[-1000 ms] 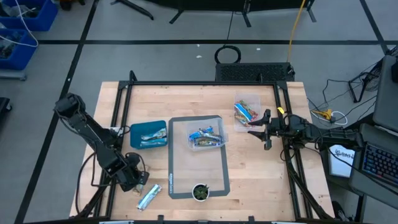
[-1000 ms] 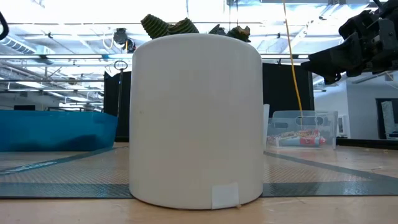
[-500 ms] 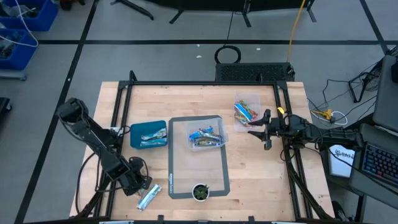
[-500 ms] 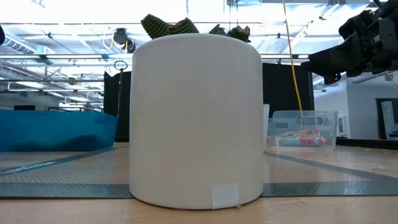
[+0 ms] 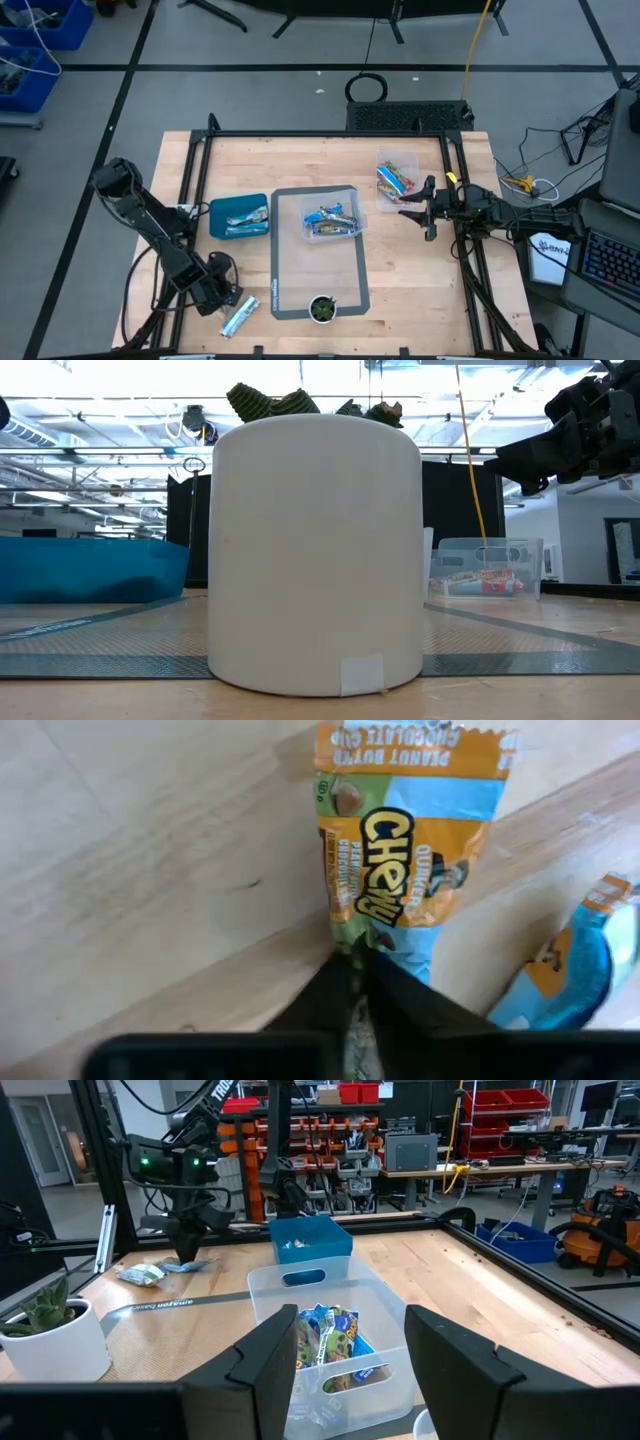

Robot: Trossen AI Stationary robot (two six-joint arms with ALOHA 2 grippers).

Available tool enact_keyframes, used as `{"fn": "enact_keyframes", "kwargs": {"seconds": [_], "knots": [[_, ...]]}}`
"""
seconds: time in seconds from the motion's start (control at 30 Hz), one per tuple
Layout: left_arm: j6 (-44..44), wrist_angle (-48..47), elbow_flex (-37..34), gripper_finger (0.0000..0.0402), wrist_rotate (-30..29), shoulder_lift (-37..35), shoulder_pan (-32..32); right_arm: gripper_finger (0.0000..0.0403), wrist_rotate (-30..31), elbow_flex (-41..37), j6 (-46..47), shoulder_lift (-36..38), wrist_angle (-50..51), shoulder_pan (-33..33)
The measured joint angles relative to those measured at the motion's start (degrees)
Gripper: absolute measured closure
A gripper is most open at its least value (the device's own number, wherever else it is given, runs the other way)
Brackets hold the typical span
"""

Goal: Pick and place Granola Bars by type
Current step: Put the orange granola bar into the blue bin

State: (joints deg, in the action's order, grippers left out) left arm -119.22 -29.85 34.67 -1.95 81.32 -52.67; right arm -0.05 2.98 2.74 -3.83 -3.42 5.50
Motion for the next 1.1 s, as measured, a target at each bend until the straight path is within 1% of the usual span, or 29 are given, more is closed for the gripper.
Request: {"fn": "enact_keyframes", "kwargs": {"seconds": [0.03,0.07,0.17,0.3,0.43,0.63,0.73,0.93,1.1], "knots": [[0.4,0.1,0.0,0.0379,-0.3,0.0,0.0,0.0227,0.0,0.0,0.0,0.0,0.0,0.0],[0.6,0.0,0.0,0.0389,-0.7,0.0,-0.2,0.0227,0.0,0.0,0.0,0.0,0.0,0.0],[1.3,0.0,0.0,0.0395,-2.2,0.0,-0.9,0.0227,0.0,0.0,0.0,0.0,0.0,0.0],[3.9,-0.3,0.3,0.0398,-6.6,0.1,-1.6,0.0227,0.0,0.0,0.0,0.0,0.0,0.0],[6.9,-3.3,1.5,0.0399,-11.5,0.3,-1.5,0.0227,0.0,0.0,0.0,0.0,0.0,0.0],[12.0,-11.9,6.7,0.0400,-16.5,0.3,-1.6,0.0227,0.0,0.0,0.0,0.0,0.0,0.0],[15.5,-13.6,9.2,0.0400,-20.0,0.3,-1.6,0.0227,0.0,0.0,0.0,0.0,0.0,0.0],[24.8,-14.2,13.5,0.0401,-31.7,0.2,-1.6,0.0227,0.0,0.0,0.0,0.0,0.0,0.0],[34.7,-14.4,17.0,0.0401,-43.5,0.1,-1.6,0.0227,0.0,0.0,0.0,0.0,0.0,0.0]]}}
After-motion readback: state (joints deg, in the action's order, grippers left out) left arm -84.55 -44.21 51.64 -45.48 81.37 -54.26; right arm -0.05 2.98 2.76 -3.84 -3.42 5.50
